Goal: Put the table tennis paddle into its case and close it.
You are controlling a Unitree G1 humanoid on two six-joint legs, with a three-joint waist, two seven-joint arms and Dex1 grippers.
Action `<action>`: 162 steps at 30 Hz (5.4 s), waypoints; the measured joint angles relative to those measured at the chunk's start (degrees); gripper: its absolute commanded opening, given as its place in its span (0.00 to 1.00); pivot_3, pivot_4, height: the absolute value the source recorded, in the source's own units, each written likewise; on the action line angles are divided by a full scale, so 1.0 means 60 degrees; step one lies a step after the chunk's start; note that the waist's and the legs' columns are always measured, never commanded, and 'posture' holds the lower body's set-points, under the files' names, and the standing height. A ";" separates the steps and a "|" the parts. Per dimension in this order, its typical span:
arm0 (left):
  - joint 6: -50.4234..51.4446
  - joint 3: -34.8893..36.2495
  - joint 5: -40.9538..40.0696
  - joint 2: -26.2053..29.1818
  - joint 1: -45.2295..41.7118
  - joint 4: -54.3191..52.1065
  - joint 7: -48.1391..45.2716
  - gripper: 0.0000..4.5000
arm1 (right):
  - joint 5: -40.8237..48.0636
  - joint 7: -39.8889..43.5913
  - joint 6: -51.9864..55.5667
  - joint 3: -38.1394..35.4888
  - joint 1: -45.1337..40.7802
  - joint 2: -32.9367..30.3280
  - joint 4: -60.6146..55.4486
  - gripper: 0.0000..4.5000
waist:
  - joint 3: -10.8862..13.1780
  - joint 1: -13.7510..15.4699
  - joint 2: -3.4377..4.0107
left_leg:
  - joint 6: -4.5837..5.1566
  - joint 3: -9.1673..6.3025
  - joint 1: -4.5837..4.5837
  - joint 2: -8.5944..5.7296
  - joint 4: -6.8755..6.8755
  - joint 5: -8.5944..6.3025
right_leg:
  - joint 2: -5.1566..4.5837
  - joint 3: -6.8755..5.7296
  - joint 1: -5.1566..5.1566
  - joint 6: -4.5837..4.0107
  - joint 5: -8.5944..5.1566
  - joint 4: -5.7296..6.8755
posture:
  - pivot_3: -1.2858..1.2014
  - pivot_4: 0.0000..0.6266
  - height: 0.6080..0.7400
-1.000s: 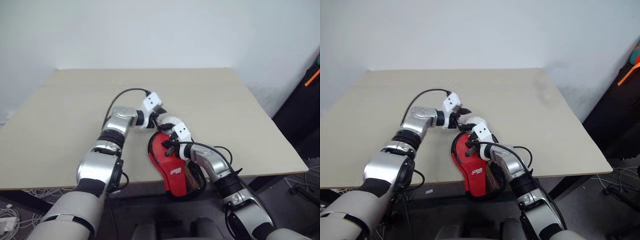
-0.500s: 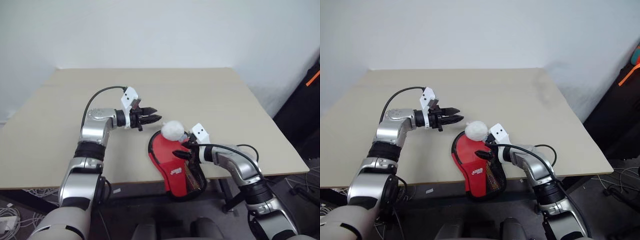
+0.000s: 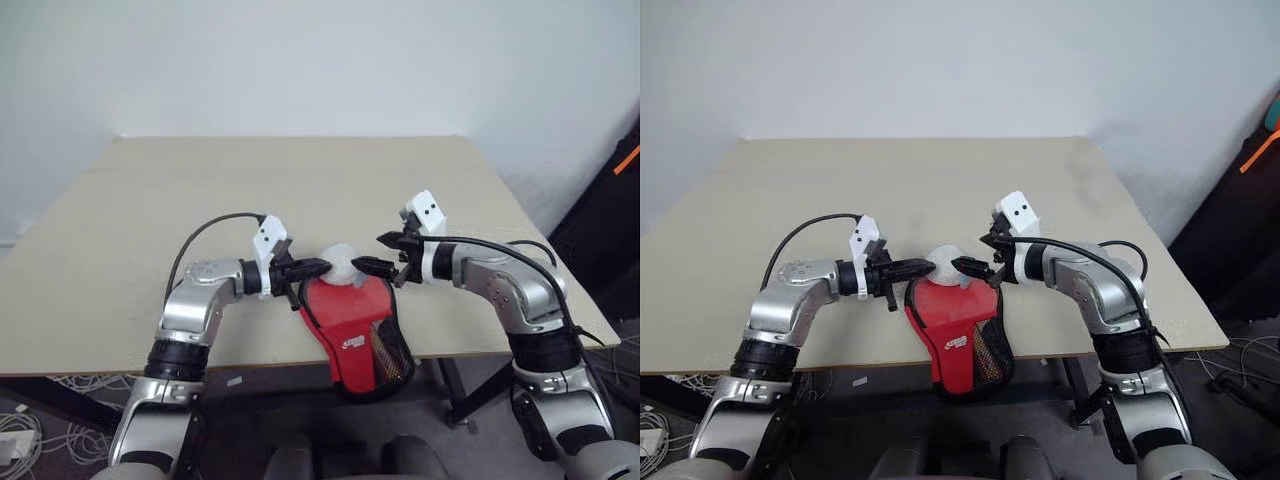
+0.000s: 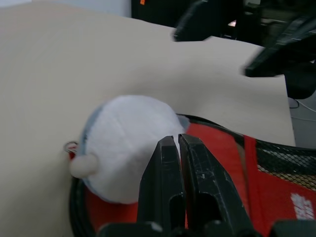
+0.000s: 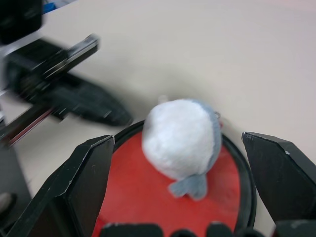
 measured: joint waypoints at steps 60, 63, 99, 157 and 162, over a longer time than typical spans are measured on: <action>-0.0859 -0.0929 -0.0184 -0.0665 0.0556 0.0352 0.1901 0.00 | -0.1974 -0.0161 -0.4368 0.0207 -0.2676 0.1755 0.7100 0.00 | 0.0001 -0.0051 0.0014 | -0.0002 0.0003 0.0002 -0.0003 -0.0006 0.0002 | 0.0003 0.0002 0.0000 -0.0004 0.0003 0.0001 | 0.52 0.00 1.00; -0.1867 -0.1150 0.0473 -0.1216 0.0290 0.1737 0.2355 0.00 | -0.1977 -0.0142 -0.4535 0.0168 -0.2742 0.1844 0.7426 0.00 | 0.0000 -0.0051 0.0015 | -0.0001 0.0002 0.0001 -0.0004 -0.0005 0.0002 | 0.0003 0.0002 0.0002 -0.0003 0.0003 -0.0001 | 0.52 0.00 1.00; -0.4327 -0.1386 0.1631 -0.2232 -0.1286 0.5201 0.2107 0.00 | -0.2205 -0.0361 -0.5060 -0.0229 -0.3129 0.1260 0.8988 0.00 | -0.0010 -0.0049 0.0032 | 0.0000 -0.0003 0.0007 -0.0008 -0.0003 0.0002 | 0.0002 0.0004 0.0013 -0.0002 0.0003 0.0001 | 0.52 0.00 1.00; -0.4802 -0.1460 0.1966 -0.2321 -0.1976 0.6424 0.1582 0.00 | 0.0974 0.5504 -0.2407 -0.1202 0.5322 -0.7050 -0.2674 0.00 | -0.0035 0.0314 0.0066 | 0.0025 0.0007 0.0007 -0.0024 0.0037 -0.0019 | -0.0022 0.0006 0.0028 0.0027 -0.0049 -0.0025 | 0.52 0.00 1.00; -0.4856 -0.1447 0.1978 -0.2330 -0.2033 0.6543 0.1576 0.00 | 0.1220 0.5605 -0.2410 -0.1222 0.5709 -0.7255 -0.3220 0.00 | -0.0035 0.0344 0.0063 | 0.0028 0.0007 0.0007 -0.0024 0.0039 -0.0022 | -0.0024 0.0006 0.0030 0.0028 -0.0052 -0.0026 | 0.52 0.00 1.00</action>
